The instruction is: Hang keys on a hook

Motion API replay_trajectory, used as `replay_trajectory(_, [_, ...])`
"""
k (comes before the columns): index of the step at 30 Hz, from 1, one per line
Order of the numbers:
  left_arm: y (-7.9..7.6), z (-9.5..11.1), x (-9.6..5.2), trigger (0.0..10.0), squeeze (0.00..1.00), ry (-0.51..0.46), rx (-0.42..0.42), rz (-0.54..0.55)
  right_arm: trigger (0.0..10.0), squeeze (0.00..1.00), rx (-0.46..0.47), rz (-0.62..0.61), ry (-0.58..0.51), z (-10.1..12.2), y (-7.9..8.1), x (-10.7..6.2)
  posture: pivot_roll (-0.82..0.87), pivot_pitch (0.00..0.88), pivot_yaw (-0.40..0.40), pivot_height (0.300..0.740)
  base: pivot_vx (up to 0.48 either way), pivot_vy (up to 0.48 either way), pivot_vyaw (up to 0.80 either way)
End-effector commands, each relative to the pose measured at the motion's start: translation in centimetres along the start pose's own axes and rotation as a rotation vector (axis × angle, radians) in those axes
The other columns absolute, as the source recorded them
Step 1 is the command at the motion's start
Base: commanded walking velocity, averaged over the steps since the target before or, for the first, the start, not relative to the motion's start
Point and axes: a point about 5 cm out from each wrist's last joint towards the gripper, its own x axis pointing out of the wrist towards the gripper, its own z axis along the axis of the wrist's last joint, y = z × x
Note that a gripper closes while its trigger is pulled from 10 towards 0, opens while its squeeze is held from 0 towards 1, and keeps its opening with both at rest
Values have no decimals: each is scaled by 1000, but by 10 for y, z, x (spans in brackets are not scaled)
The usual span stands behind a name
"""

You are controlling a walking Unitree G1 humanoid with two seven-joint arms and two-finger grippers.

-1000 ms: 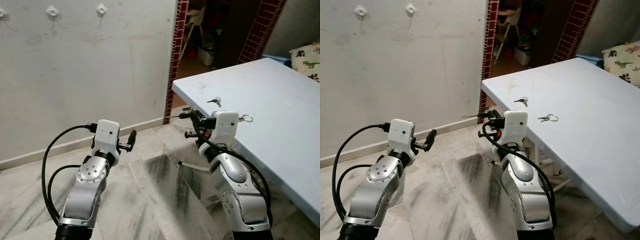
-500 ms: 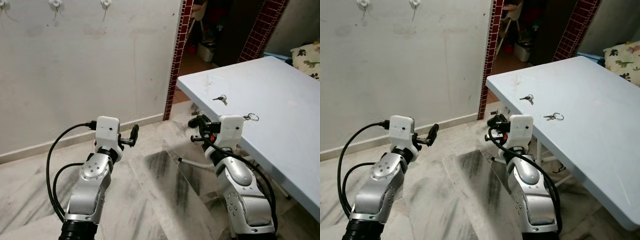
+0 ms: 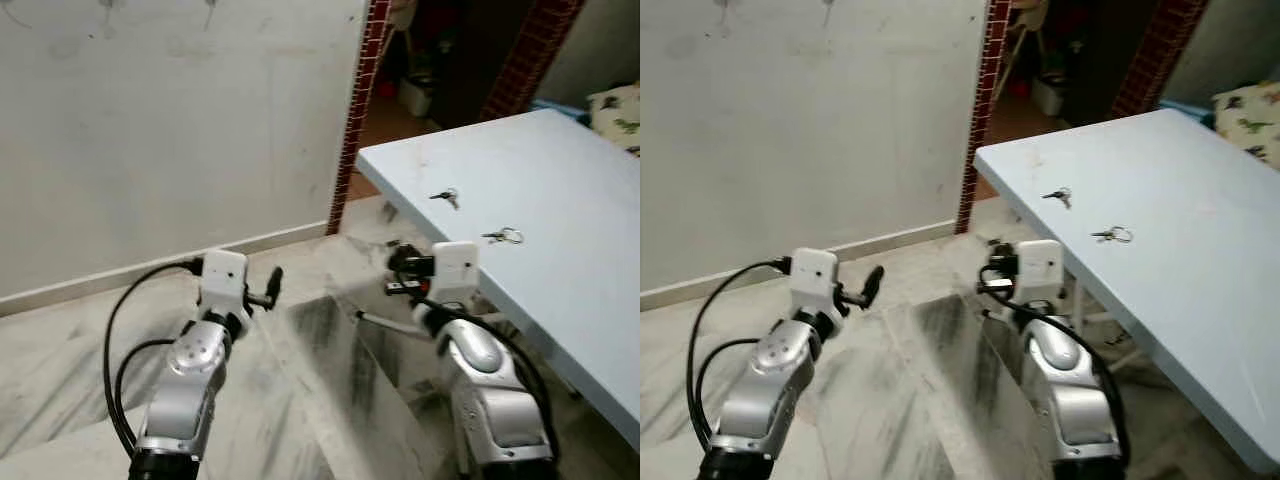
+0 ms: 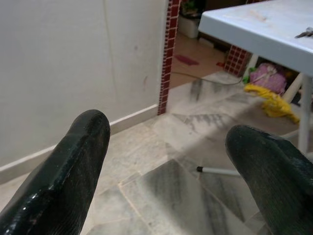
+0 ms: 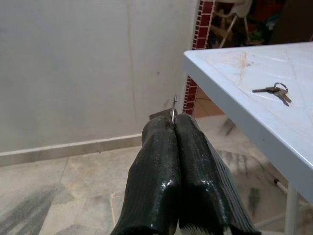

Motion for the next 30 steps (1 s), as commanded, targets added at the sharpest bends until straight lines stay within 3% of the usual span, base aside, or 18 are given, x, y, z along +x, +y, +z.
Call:
replay_trajectory(1, [1,7,0,10000,0,-22,19,-15,10000,0,-5,2,5,0,-5,-2,218,0,-56,740,382,0,0])
replay_trajectory(9, [7,10,2,10000,0,5,71,-64,10000,0,37,-69,73,-13,-18,-8,210,0,-93,740,379,0,0])
replay_trajectory(15, [-5,16,4,10000,0,-16,64,-134,10000,0,33,4,97,-16,-5,-5,195,0,-36,740,412,0,0])
replay_trajectory(18, [-13,18,5,10000,0,-47,88,-158,10000,0,-5,46,76,-16,4,-2,185,0,-31,740,265,0,0])
replay_trajectory(21, [-16,11,2,10000,0,-34,47,-122,10000,0,-6,31,33,-11,13,1,169,0,-41,740,0,0,0])
replay_trajectory(23, [-16,10,3,10000,0,-43,34,-113,10000,0,49,-16,-6,-3,17,6,167,0,-56,740,0,0,0])
replay_trajectory(30, [-14,10,14,10000,0,-42,2,-88,10000,0,97,-118,-65,4,13,10,144,0,-58,740,0,0,0])
